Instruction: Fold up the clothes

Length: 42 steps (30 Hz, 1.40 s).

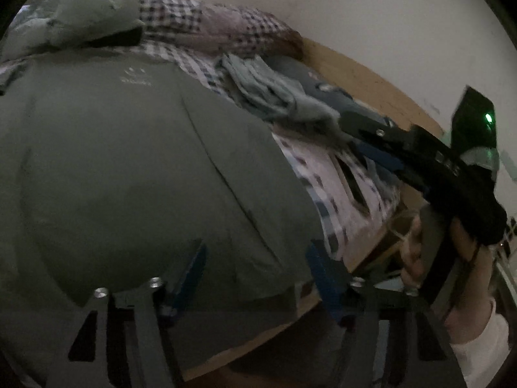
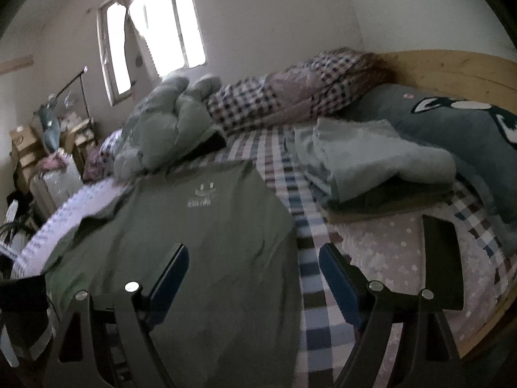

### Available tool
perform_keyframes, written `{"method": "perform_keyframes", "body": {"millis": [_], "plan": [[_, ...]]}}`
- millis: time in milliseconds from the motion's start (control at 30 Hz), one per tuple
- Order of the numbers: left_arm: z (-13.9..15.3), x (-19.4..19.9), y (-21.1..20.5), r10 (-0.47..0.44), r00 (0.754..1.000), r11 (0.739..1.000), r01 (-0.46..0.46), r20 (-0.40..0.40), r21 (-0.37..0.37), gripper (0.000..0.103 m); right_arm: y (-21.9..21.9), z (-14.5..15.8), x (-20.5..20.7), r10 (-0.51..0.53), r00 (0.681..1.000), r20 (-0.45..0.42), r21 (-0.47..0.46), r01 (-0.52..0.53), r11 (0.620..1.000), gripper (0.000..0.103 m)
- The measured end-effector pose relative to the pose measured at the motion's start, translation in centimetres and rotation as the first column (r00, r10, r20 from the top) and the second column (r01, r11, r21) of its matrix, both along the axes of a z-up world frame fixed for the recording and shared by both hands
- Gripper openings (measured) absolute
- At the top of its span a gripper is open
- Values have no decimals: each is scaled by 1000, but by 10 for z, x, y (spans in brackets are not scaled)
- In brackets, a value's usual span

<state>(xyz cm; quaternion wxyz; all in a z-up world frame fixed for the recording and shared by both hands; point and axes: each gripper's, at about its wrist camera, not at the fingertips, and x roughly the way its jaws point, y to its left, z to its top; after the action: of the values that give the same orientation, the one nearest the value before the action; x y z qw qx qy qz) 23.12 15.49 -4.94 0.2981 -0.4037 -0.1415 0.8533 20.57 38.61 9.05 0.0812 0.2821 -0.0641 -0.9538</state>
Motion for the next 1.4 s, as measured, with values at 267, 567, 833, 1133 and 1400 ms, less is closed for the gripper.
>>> {"method": "perform_keyframes", "body": {"millis": [267,567,833,1133,1400], "plan": [[-23,-6,11,-13,997,1000,11,72,22,29,32,-33,-17,-23,985,169,-60,34,998,56],[-26,-3,4,25,993,993,-38,116,112,3,-1,-54,-34,52,967,248,28,-61,998,46],[-17,12,-4,79,991,989,-91,103,120,2,-3,-60,-37,-24,965,261,129,-10,992,0],[-34,6,5,85,988,995,-91,127,42,2,-5,-55,-38,38,967,253,53,-53,997,5],[-36,8,0,83,989,995,-90,125,45,2,-80,-59,-50,230,936,268,136,-273,952,32]]}}
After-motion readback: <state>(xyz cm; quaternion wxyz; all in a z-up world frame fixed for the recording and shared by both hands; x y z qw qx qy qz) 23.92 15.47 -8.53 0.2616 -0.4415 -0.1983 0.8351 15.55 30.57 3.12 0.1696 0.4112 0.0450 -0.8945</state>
